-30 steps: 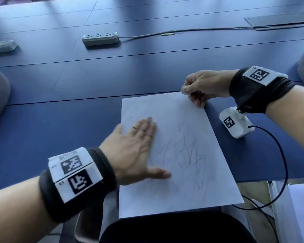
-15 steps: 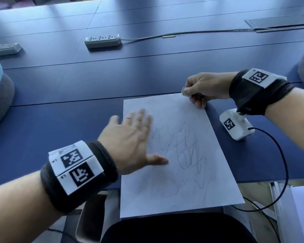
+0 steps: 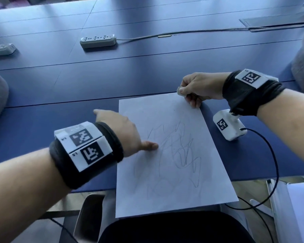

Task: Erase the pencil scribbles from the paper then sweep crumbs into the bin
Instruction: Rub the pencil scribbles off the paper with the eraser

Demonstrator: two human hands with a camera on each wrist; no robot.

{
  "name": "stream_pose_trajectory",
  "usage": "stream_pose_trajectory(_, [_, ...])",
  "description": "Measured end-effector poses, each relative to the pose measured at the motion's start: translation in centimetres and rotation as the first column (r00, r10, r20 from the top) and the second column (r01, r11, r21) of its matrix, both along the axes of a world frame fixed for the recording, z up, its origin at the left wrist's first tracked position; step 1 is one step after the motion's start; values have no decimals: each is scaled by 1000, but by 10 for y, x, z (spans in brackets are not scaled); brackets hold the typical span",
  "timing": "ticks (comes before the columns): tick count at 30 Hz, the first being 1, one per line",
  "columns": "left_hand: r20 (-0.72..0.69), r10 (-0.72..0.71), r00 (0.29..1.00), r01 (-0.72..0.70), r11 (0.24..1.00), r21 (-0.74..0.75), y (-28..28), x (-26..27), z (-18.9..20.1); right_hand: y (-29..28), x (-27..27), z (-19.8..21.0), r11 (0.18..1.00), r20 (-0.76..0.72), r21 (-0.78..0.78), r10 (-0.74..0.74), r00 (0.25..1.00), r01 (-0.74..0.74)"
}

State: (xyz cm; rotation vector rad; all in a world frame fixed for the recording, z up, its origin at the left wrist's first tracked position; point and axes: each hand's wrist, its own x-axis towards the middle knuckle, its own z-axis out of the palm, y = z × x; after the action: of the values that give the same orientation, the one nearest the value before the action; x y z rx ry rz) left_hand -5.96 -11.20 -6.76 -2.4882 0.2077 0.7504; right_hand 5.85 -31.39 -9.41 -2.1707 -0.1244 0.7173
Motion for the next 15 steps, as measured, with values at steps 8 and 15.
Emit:
stream_pose_trajectory(8, [63, -264, 963, 260, 830, -494, -54, 19, -30, 1, 0, -1, 1000, 1, 1, -9, 1000, 9])
stream_pose_trajectory(15, [0, 73, 997, -73, 995, -66, 8, 8, -14, -1, 0, 1, 1000, -8, 3, 10, 1000, -10])
